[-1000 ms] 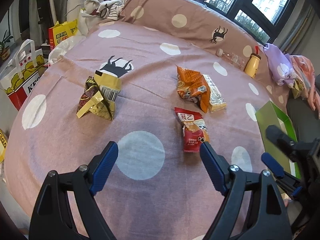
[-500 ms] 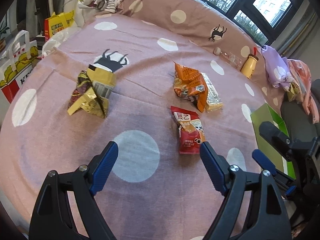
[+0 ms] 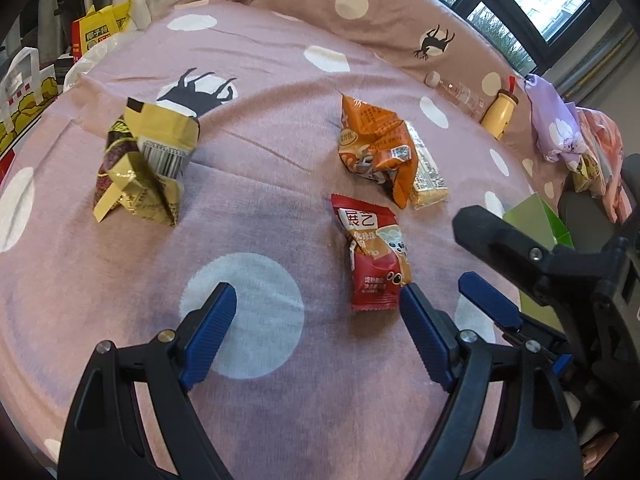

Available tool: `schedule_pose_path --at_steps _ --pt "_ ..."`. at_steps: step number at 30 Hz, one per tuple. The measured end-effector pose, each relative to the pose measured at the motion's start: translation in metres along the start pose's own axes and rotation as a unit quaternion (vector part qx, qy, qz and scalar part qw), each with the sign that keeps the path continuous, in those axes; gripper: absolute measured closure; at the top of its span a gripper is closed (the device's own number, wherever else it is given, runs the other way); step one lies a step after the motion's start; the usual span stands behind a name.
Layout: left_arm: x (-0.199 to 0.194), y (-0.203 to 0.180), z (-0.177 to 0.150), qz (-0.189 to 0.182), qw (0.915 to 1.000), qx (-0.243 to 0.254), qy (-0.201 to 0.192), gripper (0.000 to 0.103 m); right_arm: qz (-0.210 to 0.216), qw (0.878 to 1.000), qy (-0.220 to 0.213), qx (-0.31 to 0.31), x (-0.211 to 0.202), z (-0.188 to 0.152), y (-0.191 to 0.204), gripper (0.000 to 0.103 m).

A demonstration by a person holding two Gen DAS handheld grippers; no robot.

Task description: Organize snacks

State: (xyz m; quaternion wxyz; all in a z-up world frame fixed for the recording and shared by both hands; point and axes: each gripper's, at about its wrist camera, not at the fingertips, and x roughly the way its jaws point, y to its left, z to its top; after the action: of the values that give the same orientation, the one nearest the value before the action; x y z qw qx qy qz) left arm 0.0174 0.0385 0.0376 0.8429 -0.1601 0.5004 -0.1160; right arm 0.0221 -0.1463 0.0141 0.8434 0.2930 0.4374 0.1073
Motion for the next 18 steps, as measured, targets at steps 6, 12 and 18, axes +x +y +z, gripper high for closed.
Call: schedule_pose_path --at_steps 6,12,18 --pt "0.007 0.000 0.005 -0.002 1.0000 0.000 0.006 0.021 -0.002 1.000 0.019 -0.015 0.014 0.004 0.003 0.015" --pt "0.009 0.003 0.012 -0.010 0.9998 -0.013 0.007 0.022 0.008 0.999 0.034 -0.011 0.024 0.012 0.000 0.015" --pt "0.016 -0.003 0.017 -0.021 0.9996 -0.015 0.014 0.031 0.038 0.998 0.054 0.009 0.036 0.018 -0.008 0.016"
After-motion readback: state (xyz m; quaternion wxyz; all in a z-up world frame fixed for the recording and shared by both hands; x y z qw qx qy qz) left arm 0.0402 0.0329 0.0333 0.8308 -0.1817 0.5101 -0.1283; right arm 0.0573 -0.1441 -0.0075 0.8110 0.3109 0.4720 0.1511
